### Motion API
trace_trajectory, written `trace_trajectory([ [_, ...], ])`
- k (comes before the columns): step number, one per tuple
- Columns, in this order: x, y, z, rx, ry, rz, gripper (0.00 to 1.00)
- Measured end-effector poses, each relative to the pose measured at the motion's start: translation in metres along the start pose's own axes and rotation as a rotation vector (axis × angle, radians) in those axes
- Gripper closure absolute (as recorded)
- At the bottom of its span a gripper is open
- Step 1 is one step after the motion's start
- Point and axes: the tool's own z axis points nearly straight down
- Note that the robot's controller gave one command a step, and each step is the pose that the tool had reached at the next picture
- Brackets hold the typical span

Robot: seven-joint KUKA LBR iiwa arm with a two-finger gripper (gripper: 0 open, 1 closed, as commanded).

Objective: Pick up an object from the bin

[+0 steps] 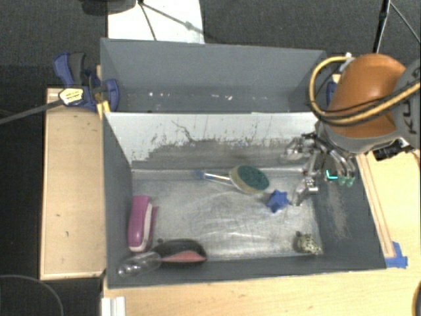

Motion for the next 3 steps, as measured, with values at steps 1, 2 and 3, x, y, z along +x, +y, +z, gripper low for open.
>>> trace_trajectory([
  [1,0.019,0.004,0.109,0.000,-0.015,0.055,0.00],
  [2,0.017,0.004,0.105,0.001,-0.022,0.051,1.00],
  [3,0.003,0.003,-0.043,0.001,-0.017,0.038,1.00],
])
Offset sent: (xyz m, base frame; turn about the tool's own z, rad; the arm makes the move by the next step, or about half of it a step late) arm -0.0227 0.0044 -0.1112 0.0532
